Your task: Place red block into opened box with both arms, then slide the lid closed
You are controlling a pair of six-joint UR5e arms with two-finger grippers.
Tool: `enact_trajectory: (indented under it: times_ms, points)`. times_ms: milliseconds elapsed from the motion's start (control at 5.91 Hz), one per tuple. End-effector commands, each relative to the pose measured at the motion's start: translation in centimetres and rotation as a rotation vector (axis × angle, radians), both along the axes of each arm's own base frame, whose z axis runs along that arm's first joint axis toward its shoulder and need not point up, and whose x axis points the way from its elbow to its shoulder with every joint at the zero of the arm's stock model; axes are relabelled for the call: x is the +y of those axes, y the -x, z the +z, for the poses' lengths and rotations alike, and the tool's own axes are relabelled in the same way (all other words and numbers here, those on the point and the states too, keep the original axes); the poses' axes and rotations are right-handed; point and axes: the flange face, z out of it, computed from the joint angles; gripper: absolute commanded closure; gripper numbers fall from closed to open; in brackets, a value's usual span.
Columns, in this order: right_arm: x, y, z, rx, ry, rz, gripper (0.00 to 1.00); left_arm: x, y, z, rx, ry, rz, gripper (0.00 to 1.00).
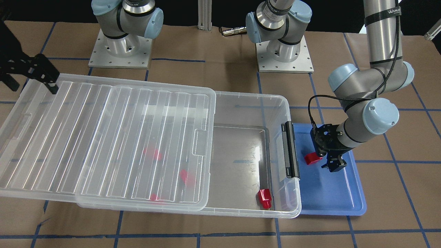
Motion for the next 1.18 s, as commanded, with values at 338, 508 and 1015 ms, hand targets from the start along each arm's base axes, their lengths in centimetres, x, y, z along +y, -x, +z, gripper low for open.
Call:
enact_trajectory:
  times_ms: [338,508,1015]
  points:
    - [2.2,-13.6,2.1,-0.028,-0.022,-0.017,0.00,-0.3,0.5,-2.1,0.003,-0.012,-0.012,0.59]
    - [2.2,-13.5,1.8,-0.028,-0.026,-0.017,0.00,-0.4,0.4,-1.4,-0.003,0.004,-0.011,0.93]
    - [1.3,-13.0,1.3,-0.020,-0.033,-0.016,0.00,-0.9,0.9,9.7,-0.013,0.020,-0.074,0.98]
